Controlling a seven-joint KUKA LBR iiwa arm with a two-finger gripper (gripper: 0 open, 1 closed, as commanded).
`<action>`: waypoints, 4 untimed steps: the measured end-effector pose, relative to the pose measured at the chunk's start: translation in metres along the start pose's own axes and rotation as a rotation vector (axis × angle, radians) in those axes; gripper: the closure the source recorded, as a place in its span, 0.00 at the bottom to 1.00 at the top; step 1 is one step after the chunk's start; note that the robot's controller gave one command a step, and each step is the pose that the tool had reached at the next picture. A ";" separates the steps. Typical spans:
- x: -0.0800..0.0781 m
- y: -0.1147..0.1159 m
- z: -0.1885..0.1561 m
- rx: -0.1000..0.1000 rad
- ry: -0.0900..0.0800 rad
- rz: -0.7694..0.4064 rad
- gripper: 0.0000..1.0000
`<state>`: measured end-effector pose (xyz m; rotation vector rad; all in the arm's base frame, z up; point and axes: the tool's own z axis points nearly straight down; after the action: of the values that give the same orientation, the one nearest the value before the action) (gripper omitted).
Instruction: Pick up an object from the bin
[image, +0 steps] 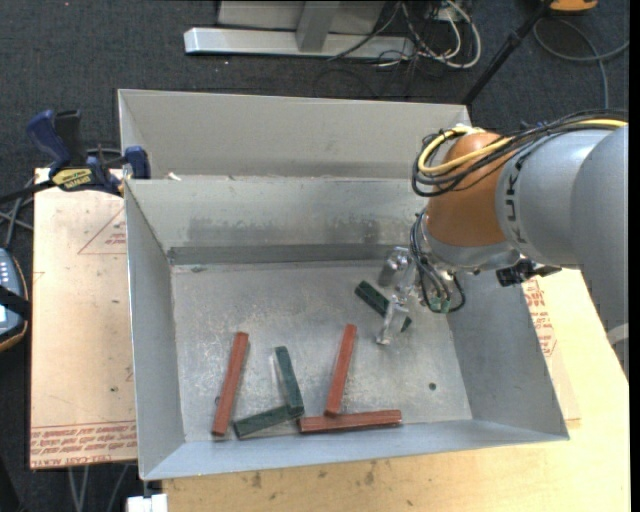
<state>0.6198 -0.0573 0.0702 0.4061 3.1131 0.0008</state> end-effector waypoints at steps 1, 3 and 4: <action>-0.008 0.000 0.000 -0.001 -0.001 0.019 0.00; -0.002 0.001 -0.002 0.000 -0.005 0.000 1.00; -0.001 0.001 -0.005 0.000 -0.002 0.000 1.00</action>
Offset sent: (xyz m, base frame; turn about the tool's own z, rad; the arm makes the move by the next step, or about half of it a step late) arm 0.0000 0.0000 0.0000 0.0000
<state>0.6211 -0.0569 0.0750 0.4060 3.1116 0.0007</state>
